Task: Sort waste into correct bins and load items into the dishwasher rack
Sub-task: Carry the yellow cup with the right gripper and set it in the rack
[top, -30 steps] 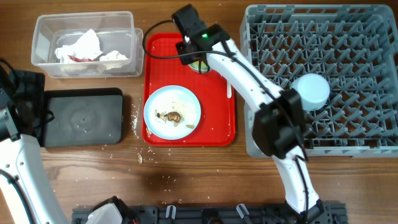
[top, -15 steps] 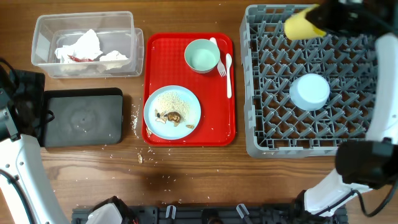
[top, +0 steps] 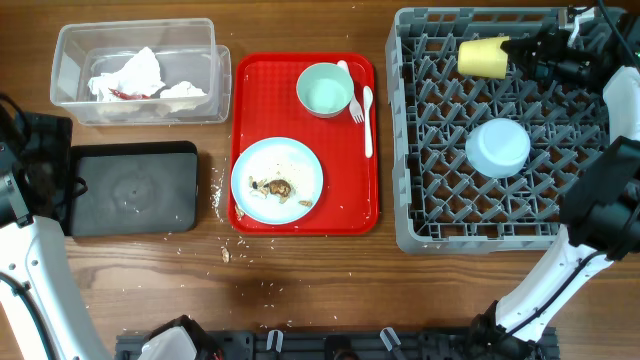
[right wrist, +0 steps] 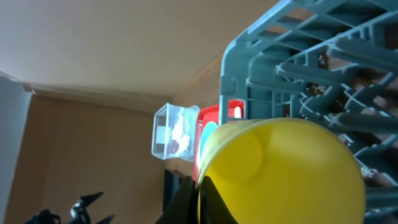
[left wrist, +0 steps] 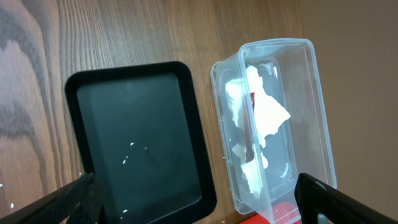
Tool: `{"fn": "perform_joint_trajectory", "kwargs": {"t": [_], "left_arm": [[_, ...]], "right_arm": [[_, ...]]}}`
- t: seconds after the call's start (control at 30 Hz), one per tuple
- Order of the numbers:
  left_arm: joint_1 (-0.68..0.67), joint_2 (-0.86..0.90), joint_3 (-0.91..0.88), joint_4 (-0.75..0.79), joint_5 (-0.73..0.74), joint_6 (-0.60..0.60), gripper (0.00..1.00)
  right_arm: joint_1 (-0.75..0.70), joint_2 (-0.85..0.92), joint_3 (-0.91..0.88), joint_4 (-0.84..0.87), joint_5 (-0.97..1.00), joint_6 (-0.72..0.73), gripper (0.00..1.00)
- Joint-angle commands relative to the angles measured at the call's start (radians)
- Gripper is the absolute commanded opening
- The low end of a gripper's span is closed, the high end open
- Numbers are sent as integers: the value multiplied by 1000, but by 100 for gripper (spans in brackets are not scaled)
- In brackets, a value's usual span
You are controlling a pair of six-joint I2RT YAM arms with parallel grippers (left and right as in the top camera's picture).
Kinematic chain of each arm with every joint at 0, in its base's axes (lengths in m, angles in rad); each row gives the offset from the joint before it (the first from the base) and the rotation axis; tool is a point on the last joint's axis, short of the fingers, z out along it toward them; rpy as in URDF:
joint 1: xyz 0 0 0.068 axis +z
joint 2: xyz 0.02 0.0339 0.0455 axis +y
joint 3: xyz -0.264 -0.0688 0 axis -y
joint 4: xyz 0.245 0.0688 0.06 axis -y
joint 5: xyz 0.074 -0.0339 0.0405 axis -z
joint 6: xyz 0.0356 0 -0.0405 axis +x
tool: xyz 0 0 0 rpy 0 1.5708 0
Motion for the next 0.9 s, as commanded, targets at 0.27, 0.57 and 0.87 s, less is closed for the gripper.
{"fn": "perform_joint_trajectory", "kwargs": {"t": [0.27, 0.57, 0.87], "left_arm": [[6, -4, -4, 2, -2, 20, 100], [6, -3, -4, 2, -3, 20, 100], [6, -4, -4, 2, -2, 20, 100]], "right_arm": [[-21, 99, 2, 71, -10, 154, 4], [-62, 122, 1, 33, 34, 166, 4], [-117, -12, 2, -50, 221, 129, 32]]}}
